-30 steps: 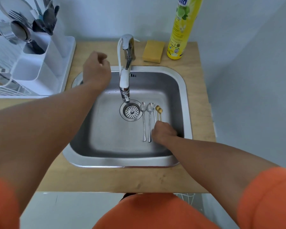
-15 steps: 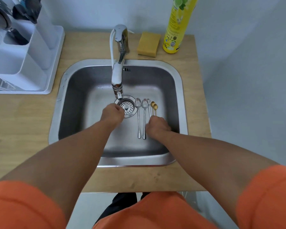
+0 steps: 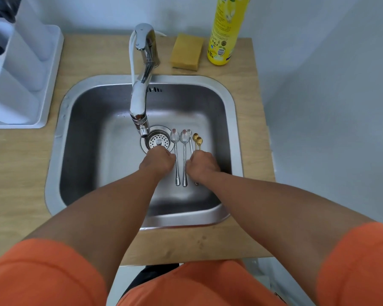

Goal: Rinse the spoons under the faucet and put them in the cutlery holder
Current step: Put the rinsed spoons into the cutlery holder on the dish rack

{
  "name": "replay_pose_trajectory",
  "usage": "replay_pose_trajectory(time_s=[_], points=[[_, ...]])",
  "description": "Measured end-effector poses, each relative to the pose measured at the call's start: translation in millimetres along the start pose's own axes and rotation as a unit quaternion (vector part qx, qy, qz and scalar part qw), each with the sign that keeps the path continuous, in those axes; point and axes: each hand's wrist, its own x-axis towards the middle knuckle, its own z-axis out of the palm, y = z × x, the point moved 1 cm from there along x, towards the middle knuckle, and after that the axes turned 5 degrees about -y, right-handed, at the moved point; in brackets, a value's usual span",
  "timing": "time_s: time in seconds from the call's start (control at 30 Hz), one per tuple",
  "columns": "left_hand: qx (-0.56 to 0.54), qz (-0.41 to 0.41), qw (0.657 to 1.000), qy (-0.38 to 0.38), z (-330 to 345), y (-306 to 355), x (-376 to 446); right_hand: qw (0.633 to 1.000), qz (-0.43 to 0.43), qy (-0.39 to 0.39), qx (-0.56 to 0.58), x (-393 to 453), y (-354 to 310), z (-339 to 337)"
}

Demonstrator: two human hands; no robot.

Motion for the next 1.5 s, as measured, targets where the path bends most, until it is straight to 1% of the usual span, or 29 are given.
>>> replay_pose_trajectory(time_s=[0.17, 0.3, 0.43, 0.6, 0.73, 0.87, 0.93, 1.03, 1.1, 1.17, 1.27, 1.5], points=[[0.037, -0.001, 0.999, 0.01, 8.4, 12.0, 4.9, 1.0, 0.006, 0.004, 0.01, 4.0, 0.1, -1.9], [0.081, -0.036, 0.996, 0.027, 12.0, 17.6, 8.2, 1.0, 0.007, 0.009, 0.02, 8.0, -0.4, -4.8], [0.081, -0.05, 0.995, 0.016, 14.3, 18.1, 7.0, 1.0, 0.004, 0.018, 0.023, 13.1, -4.5, -9.7], [0.137, -0.05, 0.989, -0.009, 21.4, 14.6, -5.1, 1.0, -0.016, 0.007, -0.014, 18.9, -14.4, -13.2], [0.121, -0.057, 0.991, 0.005, 17.5, 5.1, -15.9, 0.999, -0.024, 0.007, -0.043, 21.0, -21.7, -11.7], [0.088, -0.072, 0.993, 0.042, -6.0, -9.5, -23.9, 0.997, -0.031, -0.003, -0.076, 16.1, -25.7, -3.6], [0.076, -0.066, 0.993, 0.062, -23.8, -20.6, -27.8, 0.996, -0.034, -0.008, -0.083, 12.1, -29.3, -0.3], [0.028, -0.025, 0.995, 0.093, -51.2, -37.2, -33.1, 0.997, -0.028, -0.022, -0.071, 5.8, -34.2, 2.7], [-0.017, 0.005, 0.991, 0.13, -70.7, -45.8, -38.4, 0.997, -0.021, -0.038, -0.065, 0.0, -37.1, 6.5], [-0.059, 0.034, 0.982, 0.173, -90.5, -51.7, -44.4, 0.996, -0.016, -0.056, -0.066, -6.6, -39.2, 13.9], [-0.106, 0.071, 0.965, 0.23, -122.6, -57.3, -56.6, 0.995, -0.022, -0.061, -0.069, -18.9, -45.1, 26.6], [-0.146, 0.132, 0.916, 0.35, -210.9, -60.6, -86.5, 0.993, -0.073, -0.057, -0.07, -38.4, -79.6, 42.9]])
